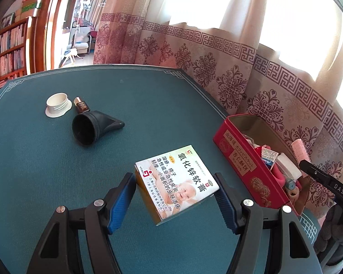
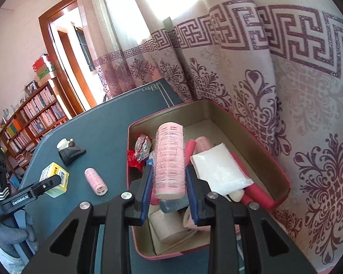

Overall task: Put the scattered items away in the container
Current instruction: 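Carry the roller and ointment box into the red tin and release them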

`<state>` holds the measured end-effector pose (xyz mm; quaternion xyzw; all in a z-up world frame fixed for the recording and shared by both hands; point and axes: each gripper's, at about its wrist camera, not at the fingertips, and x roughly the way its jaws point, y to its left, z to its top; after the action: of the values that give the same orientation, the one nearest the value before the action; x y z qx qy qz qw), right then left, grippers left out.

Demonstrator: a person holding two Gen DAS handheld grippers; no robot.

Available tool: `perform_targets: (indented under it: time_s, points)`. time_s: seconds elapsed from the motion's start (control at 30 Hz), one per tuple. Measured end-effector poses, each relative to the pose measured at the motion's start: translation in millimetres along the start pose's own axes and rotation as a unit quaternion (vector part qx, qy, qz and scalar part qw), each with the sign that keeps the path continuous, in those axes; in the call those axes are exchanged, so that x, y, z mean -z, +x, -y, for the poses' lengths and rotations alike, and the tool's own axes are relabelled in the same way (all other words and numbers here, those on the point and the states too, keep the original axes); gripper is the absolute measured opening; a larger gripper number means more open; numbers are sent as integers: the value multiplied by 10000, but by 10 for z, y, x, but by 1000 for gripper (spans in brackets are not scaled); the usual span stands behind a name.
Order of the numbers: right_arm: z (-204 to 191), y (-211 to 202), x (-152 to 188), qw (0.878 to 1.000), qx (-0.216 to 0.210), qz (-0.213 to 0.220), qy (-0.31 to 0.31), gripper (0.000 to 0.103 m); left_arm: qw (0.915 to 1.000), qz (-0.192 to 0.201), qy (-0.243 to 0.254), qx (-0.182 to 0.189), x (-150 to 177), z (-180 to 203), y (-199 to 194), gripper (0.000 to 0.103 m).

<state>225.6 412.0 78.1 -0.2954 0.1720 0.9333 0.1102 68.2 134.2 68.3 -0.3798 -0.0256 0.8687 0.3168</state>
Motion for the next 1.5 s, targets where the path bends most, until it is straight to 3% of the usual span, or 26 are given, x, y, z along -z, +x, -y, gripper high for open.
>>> perform_targets:
  time_s: [0.23, 0.57, 0.9, 1.03, 1.13, 1.5]
  points:
    - [278, 204, -127, 9978, 618, 120, -190, 32, 9987, -1, 417, 277, -114, 502, 42, 70]
    - [470, 154, -73, 9981, 553, 215, -174, 32, 9952, 28, 804, 554, -375, 1085, 222, 70]
    - [548, 144, -47, 9977, 588, 265, -230, 32, 9917, 36, 1112, 646, -696, 1539, 670, 70]
    - [565, 147, -58, 9978, 563, 273, -210, 32, 9912, -83, 1138, 671, -777, 1617, 880, 71]
    - [580, 165, -61, 9980, 549, 256, -187, 32, 9919, -185, 1043, 698, -778, 1591, 971, 83]
    - [516, 209, -306, 9972, 573, 445, -170, 32, 9962, -92, 618, 614, -754, 1209, 782, 83]
